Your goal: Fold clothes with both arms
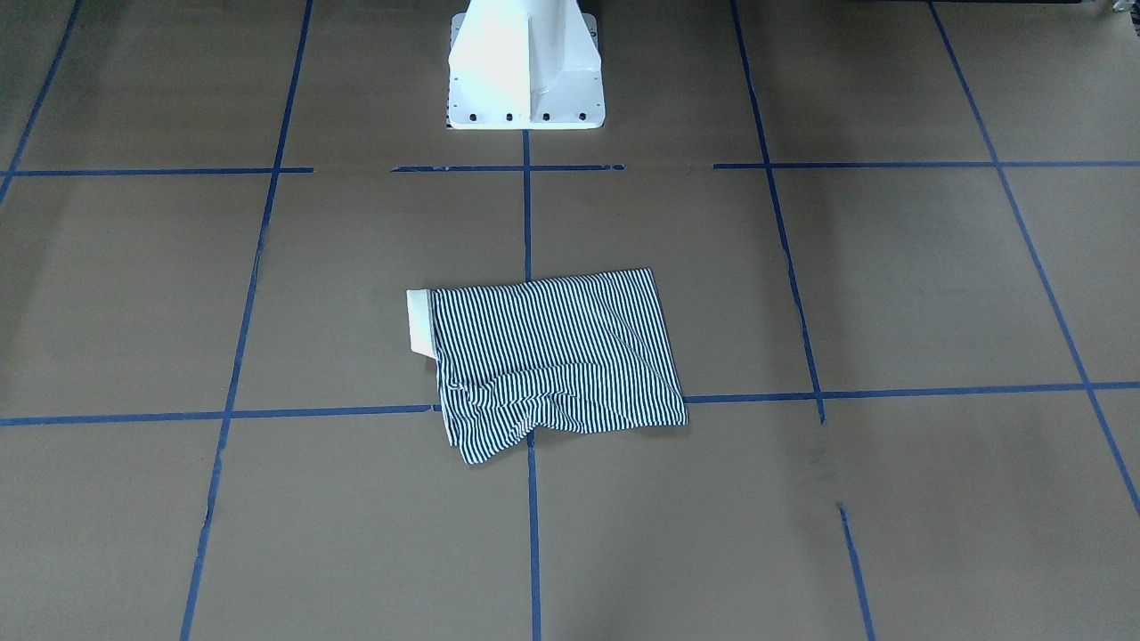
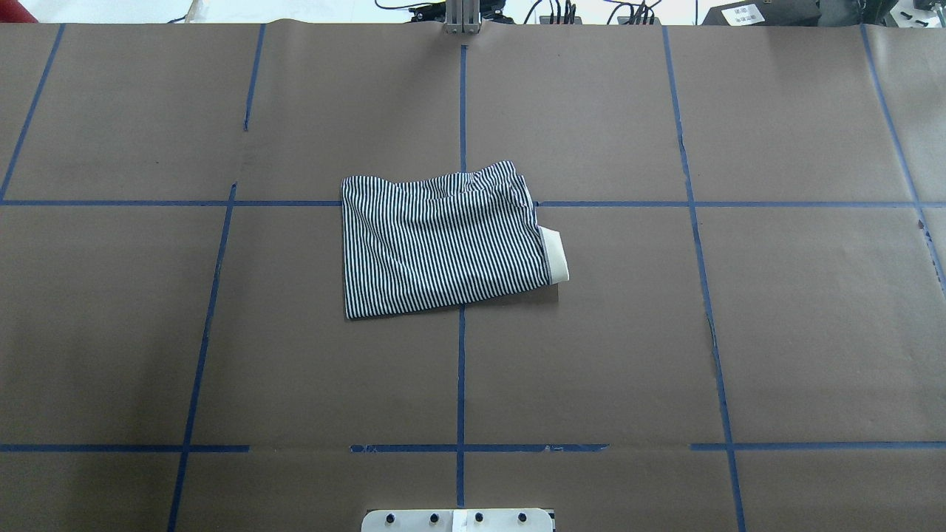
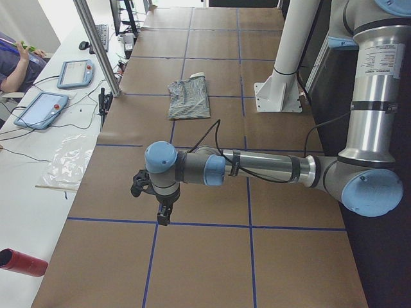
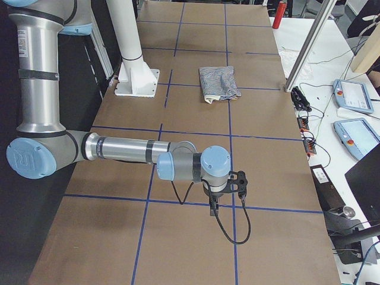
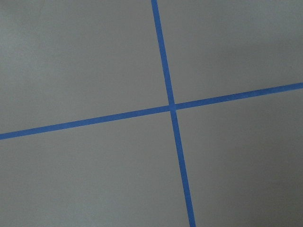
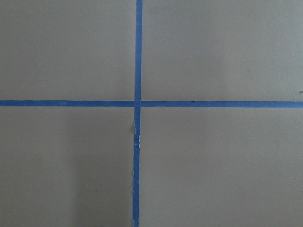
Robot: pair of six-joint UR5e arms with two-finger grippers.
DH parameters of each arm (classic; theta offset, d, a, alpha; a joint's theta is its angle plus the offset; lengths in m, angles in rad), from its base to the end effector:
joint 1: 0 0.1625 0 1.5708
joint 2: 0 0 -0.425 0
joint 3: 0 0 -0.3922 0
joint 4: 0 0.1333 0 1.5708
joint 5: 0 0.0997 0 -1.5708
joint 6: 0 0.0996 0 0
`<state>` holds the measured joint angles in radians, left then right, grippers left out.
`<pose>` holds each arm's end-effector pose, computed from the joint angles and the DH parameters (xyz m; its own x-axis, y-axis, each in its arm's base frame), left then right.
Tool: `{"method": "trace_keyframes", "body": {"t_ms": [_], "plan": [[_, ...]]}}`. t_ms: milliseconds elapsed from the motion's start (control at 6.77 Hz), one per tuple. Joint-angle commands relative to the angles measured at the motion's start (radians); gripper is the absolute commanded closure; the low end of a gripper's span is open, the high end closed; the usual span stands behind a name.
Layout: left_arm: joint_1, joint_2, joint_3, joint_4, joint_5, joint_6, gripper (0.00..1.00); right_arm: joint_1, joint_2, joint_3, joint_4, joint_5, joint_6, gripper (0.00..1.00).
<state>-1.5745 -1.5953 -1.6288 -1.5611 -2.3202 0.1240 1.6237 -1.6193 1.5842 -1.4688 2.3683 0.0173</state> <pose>-0.0673 -0.5058 0.6205 0.7271 0.1698 -0.6652 -0.0869 0.9839 0.1562 0.0871 -0.4715 0.6635 0.6990 0.0064 0.7151 -0.0649 0.9964 0.0545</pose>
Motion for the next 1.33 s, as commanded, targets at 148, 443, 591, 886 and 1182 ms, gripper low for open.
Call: {"method": "trace_keyframes", "body": {"t_ms": [148, 443, 591, 886, 1182], "plan": [[0.001, 0.000, 0.006, -0.002, 0.001, -0.001, 0.00, -0.004, 0.012, -0.003, 0.008, 0.011, 0.009, 0.00], [0.001, 0.000, 0.010, 0.000, -0.001, -0.006, 0.00, -0.027, 0.021, 0.003, 0.005, 0.012, 0.013, 0.00], [0.001, 0.000, 0.014, 0.000, -0.001, -0.006, 0.00, -0.043, 0.022, 0.005, 0.008, 0.009, 0.015, 0.00], [0.001, 0.000, 0.014, 0.000, -0.001, -0.006, 0.00, -0.054, 0.022, 0.007, 0.008, 0.011, 0.018, 0.00], [0.001, 0.002, 0.014, 0.000, -0.001, -0.006, 0.00, -0.054, 0.022, 0.008, 0.011, 0.012, 0.078, 0.00]]}}
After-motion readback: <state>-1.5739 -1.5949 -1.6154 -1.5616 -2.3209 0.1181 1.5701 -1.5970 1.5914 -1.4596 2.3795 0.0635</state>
